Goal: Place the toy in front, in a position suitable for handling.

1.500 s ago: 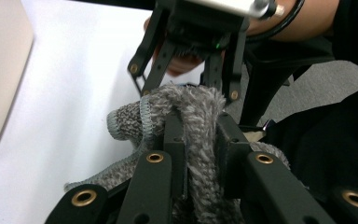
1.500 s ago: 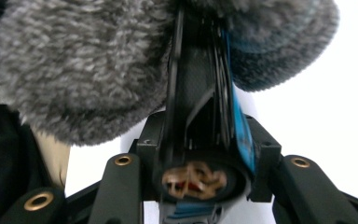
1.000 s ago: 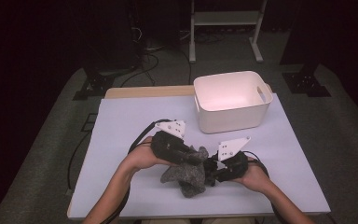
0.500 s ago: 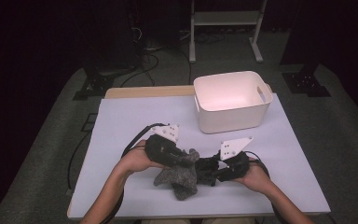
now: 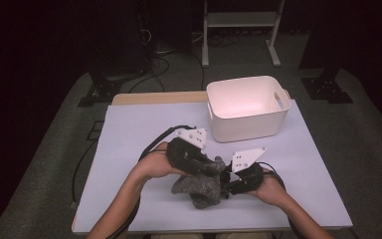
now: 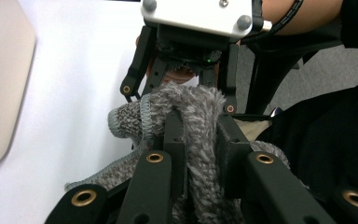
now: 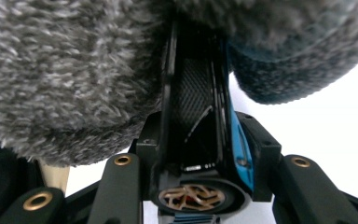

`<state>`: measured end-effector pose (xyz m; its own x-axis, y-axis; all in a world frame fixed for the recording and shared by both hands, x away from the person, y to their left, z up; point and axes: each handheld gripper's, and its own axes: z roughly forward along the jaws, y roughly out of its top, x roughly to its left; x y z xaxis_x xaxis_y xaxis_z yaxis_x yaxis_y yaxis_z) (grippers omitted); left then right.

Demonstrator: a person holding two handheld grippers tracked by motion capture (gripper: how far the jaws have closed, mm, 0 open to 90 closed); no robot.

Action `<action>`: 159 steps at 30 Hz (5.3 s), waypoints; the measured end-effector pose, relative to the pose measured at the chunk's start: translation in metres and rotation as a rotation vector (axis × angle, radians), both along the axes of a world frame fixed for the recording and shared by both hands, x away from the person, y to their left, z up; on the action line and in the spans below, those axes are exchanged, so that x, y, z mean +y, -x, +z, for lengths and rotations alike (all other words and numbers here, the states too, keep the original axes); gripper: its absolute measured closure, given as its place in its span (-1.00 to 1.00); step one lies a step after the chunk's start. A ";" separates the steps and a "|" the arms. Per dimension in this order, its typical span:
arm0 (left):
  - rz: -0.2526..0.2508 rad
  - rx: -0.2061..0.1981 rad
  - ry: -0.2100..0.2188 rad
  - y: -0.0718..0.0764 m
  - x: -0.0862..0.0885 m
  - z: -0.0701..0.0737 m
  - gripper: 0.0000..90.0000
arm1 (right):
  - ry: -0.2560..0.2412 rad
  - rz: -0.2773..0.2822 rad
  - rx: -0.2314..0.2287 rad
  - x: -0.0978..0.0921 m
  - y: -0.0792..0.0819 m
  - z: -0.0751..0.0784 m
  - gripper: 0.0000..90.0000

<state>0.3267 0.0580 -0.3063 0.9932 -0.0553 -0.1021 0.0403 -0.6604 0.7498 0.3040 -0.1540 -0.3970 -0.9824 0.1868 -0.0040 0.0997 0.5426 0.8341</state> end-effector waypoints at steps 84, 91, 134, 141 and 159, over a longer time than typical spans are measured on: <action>0.030 -0.007 -0.027 -0.003 0.010 -0.003 0.71 | 0.040 -0.012 -0.023 -0.006 0.003 0.012 0.28; 0.026 0.029 0.006 -0.003 0.011 -0.016 0.71 | 0.067 -0.018 -0.019 -0.013 0.004 0.015 0.28; -0.022 0.052 -0.095 -0.004 -0.051 -0.069 0.69 | 0.162 -0.075 -0.057 -0.073 0.027 0.011 0.35; -0.025 0.043 -0.100 -0.003 -0.058 -0.071 0.69 | 0.184 -0.084 -0.040 -0.086 0.030 0.003 0.36; -0.080 -0.010 -0.170 0.004 -0.093 -0.071 0.69 | 0.193 -0.160 0.080 -0.126 0.030 -0.042 0.30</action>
